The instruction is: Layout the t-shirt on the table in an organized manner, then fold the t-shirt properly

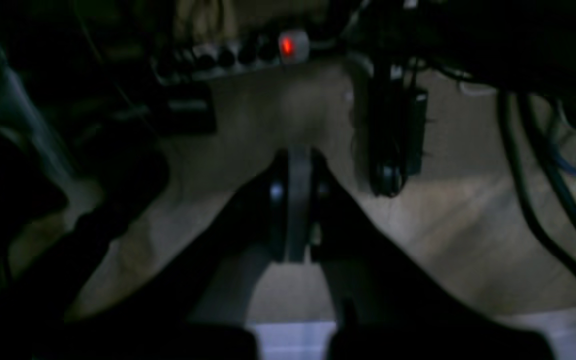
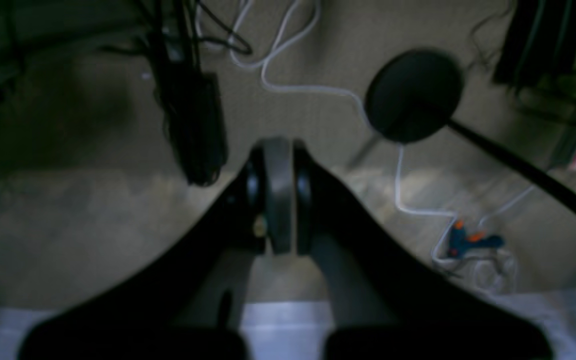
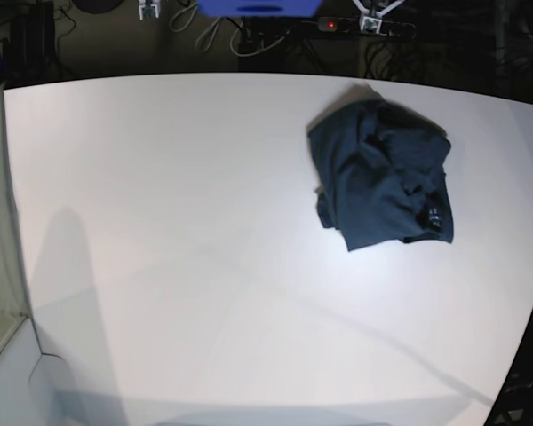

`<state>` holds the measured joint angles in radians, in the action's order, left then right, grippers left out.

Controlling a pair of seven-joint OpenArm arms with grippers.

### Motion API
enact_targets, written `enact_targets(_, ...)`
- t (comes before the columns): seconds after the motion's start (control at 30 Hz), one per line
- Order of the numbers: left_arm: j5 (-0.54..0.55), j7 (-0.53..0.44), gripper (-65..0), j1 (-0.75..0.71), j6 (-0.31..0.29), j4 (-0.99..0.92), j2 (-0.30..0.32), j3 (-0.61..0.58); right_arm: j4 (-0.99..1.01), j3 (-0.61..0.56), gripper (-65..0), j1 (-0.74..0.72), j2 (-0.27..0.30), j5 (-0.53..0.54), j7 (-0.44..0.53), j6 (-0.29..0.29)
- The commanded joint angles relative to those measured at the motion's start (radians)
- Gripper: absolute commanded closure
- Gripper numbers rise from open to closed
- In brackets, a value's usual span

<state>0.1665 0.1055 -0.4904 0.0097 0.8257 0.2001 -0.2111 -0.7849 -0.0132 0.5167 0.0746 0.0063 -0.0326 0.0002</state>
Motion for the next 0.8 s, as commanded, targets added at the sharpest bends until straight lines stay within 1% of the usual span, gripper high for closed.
enact_targets(0.0,0.0,-0.02,0.0,-0.04,-0.004,0.088,0.015,0.003,-0.08,0.0,0.0,0.044,0.004,0.004,0.021,0.005)
enact_targets(0.03,0.0,-0.019,0.0,-0.073,-0.004,0.157,0.028,0.016,-0.141,0.0,0.0,0.078,0.004,0.004,0.013,0.005)
enact_targets(0.1,0.0,-0.017,0.0,-0.149,-0.004,0.295,0.043,0.071,-0.278,0.005,0.0,0.138,0.008,0.005,-0.042,0.005)
enact_targets(0.17,-0.002,-0.013,0.0,-0.209,-0.004,0.404,0.042,0.134,-0.394,0.002,0.0,0.182,0.023,0.007,-0.092,0.005)
enact_targets(0.2,-0.003,0.006,0.0,-0.236,-0.004,0.461,0.042,0.172,-0.453,0.002,0.0,0.204,0.024,0.008,-0.117,0.005)
enact_targets(0.3,-0.003,0.113,0.0,-0.279,-0.01,0.627,0.042,0.261,-0.621,0.006,0.0,0.26,0.026,0.008,-0.171,0.005)
enact_targets(0.4,-0.003,0.211,0.0,-0.31,-0.012,0.769,0.042,0.315,-0.769,0.008,0.0,0.316,0.031,0.008,-0.203,0.005)
enact_targets(0.47,-0.003,0.25,0.0,-0.342,-0.012,0.884,0.042,0.35,-0.891,0.006,0.0,0.363,0.044,0.008,-0.22,0.005)
enact_targets(0.63,-0.002,0.256,0.0,-0.426,-0.012,1.133,0.035,0.431,-1.166,0.008,0.0,0.445,0.044,0.008,-0.224,0.005)
enact_targets(0.73,0.003,0.254,0.0,-0.437,-0.012,1.202,0.035,0.47,-1.249,0.002,0.0,0.441,0.043,0.008,-0.226,0.005)
enact_targets(0.77,0.025,0.253,0.0,-0.434,-0.012,1.203,0.034,0.483,-1.258,0.0,0.0,0.435,0.04,0.008,-0.221,0.005)
